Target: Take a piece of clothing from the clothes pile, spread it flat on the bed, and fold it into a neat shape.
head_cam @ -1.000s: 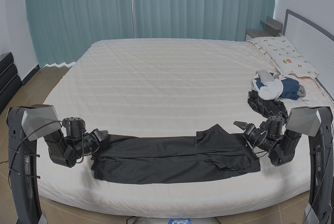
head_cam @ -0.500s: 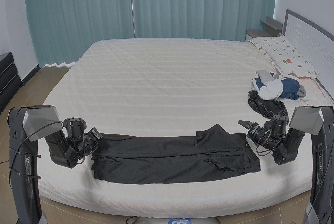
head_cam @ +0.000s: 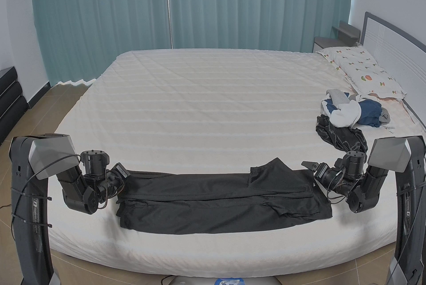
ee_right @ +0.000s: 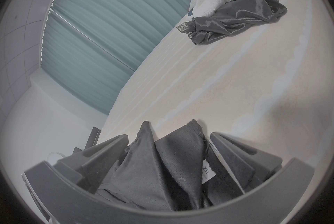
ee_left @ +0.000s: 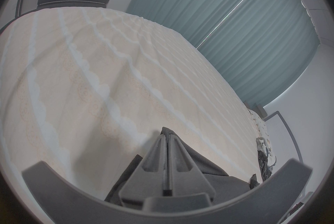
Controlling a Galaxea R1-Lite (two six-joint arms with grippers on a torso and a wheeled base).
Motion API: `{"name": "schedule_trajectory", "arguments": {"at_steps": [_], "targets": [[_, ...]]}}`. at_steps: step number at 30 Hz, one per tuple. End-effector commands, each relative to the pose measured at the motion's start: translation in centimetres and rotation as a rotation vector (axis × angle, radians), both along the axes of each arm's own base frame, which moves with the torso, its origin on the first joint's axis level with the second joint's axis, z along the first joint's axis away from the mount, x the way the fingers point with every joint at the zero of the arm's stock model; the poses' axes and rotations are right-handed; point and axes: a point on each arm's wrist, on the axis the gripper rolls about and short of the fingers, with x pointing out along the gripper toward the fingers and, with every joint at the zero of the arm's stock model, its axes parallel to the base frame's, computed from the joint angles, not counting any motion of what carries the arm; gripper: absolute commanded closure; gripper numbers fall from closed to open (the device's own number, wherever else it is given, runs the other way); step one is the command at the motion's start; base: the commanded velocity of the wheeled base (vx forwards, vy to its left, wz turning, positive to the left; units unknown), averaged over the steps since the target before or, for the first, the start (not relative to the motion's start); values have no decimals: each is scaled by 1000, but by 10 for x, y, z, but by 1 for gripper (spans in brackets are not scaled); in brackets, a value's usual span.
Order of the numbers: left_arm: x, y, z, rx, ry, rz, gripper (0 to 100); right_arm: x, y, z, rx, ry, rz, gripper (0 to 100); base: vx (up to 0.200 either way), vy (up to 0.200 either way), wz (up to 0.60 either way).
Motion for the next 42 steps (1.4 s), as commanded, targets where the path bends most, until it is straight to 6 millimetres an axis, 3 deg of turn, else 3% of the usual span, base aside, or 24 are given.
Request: {"name": "schedule_trajectory", "arguments": {"at_steps": [1,11,22,42], "targets": [[0,0,1,-1,-3,0,100,2,2,-5,-1,7,7,100,0,0,0],[0,3,0,1,0,8,100,9,1,-5,-7,0,-7,100,0,0,0],[2,6,-1,19,-5,48,100,18,-15,-1,-3,-36,-52,100,0,0,0],[0,8,-2,19,5,56,100,27,-19,-11,-24,-47,-96,100,0,0,0]]}}
